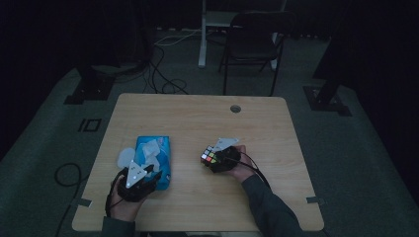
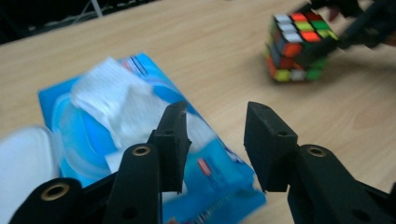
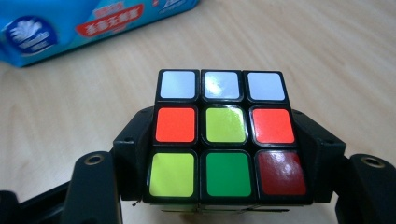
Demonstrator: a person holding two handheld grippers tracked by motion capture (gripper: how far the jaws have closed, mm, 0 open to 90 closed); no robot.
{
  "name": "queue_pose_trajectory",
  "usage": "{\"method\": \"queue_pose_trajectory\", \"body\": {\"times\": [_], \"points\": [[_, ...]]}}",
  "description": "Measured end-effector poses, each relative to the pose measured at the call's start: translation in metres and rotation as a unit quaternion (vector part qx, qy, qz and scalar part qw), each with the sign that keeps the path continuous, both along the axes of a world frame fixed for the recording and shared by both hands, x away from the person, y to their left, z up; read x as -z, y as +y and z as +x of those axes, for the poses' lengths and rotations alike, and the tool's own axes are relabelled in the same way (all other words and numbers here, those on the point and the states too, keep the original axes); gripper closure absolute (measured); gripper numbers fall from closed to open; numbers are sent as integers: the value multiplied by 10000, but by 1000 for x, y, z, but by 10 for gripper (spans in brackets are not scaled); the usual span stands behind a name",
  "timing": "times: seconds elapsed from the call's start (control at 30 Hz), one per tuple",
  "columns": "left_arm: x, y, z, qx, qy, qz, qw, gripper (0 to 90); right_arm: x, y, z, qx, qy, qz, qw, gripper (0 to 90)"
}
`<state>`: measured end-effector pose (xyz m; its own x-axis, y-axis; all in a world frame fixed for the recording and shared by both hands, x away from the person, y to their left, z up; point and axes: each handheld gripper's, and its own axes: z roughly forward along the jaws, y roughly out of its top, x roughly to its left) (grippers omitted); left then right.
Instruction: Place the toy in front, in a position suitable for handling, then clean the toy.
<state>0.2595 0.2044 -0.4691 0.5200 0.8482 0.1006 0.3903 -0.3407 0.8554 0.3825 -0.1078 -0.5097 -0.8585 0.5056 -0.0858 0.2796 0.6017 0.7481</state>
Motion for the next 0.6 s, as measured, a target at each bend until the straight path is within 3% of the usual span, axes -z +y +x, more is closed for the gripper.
{"method": "queue_pose_trajectory", "body": {"times": [0.3, 0.4, 0.6], "points": [[-12, 6, 35, -202, 74, 151, 9997, 542, 5, -22, -25, 113, -17, 32, 9999, 337], [-10, 7, 47, -248, 220, 189, 9993, 538, 8, -29, -29, 220, 7, 40, 9998, 337], [-7, 11, 69, -350, 549, 48, 9979, 528, 13, -42, -34, 367, 96, 78, 9993, 337]]}}
